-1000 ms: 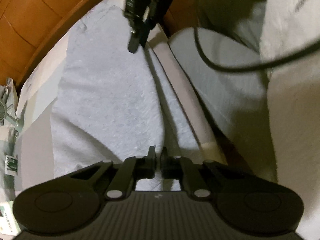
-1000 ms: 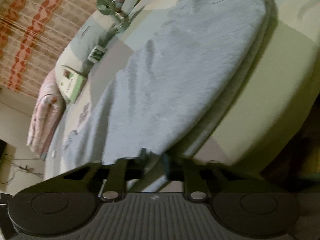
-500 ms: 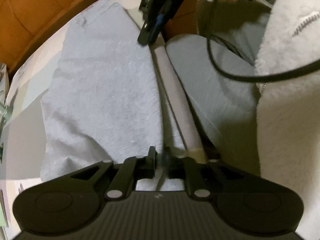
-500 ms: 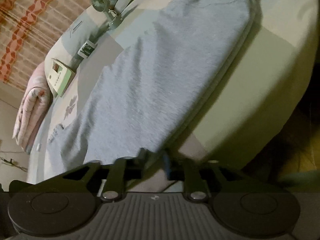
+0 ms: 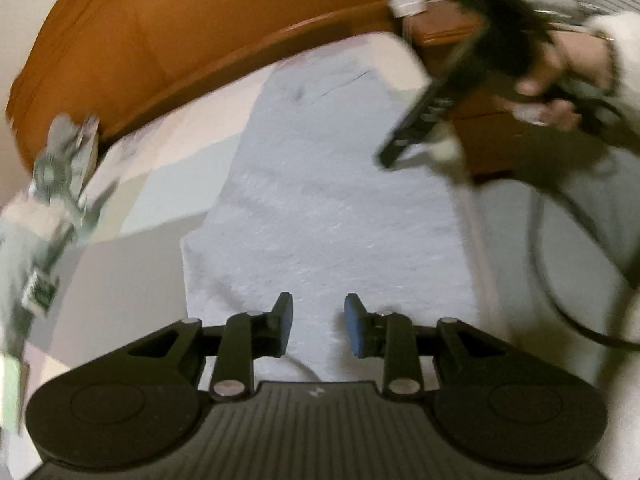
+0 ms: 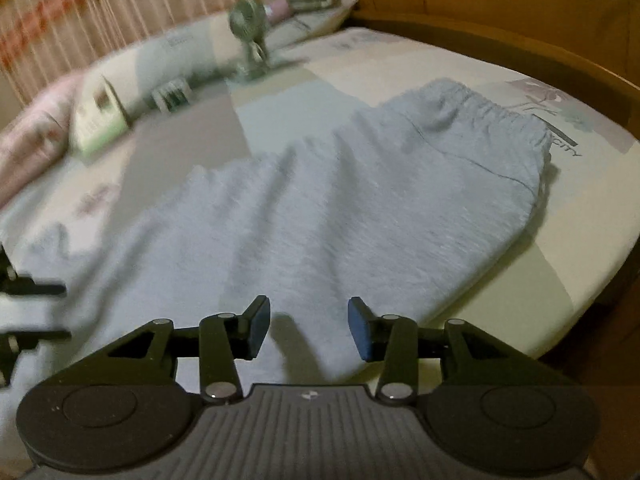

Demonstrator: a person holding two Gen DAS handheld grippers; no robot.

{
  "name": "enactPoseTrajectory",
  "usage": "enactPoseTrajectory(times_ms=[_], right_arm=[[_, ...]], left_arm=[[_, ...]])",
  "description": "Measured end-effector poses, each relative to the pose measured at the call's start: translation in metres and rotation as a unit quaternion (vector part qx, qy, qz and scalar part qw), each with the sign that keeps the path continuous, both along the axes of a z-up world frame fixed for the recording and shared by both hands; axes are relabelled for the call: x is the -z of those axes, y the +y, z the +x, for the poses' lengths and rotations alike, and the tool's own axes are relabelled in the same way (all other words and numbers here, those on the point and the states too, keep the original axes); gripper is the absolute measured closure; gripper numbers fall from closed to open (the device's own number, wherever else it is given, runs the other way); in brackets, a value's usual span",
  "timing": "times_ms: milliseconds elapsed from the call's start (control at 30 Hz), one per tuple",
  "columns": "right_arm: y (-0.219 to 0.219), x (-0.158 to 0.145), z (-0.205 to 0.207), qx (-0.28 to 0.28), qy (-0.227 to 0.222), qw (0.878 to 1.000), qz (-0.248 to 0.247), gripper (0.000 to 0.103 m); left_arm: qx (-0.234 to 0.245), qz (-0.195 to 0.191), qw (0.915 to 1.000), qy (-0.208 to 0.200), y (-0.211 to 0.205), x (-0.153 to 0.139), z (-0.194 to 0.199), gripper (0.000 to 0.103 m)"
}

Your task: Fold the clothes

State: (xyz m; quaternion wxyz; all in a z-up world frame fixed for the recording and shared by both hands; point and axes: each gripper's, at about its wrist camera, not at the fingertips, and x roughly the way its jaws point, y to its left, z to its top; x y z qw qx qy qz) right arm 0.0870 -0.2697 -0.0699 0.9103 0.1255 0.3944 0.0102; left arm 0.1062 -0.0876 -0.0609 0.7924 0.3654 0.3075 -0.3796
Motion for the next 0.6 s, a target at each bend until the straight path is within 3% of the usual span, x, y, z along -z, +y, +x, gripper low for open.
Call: enactPoseTrajectory(times_ms=[67, 300, 433, 600], right_arm=[[-0.006, 0.000, -0.005, -0.005, -0.003, 1.000, -0.002, 0.055], [-0.034, -0.025, -0.007, 0.020, -0.014, 0.999, -0.041, 0.046], [-0.049, -0.033, 0.021, 0.029, -0.029, 0.997, -0.059, 0.043], [-0.063, -0.024, 0.057, 0.027, -0.029, 0.996, -0.079, 0.043]], left_arm=[[-0.034, 0.006, 0.9993, 0.014, 0.000, 0.012, 0.017, 0.072], [-0.031, -0.032, 0.9987, 0.023, -0.032, 0.007, 0.057, 0.073], [-0.030, -0.054, 0.9977, 0.027, -0.051, 0.003, 0.079, 0.057], [-0.045, -0.084, 0.9940, 0.054, -0.073, 0.013, 0.122, 0.058]])
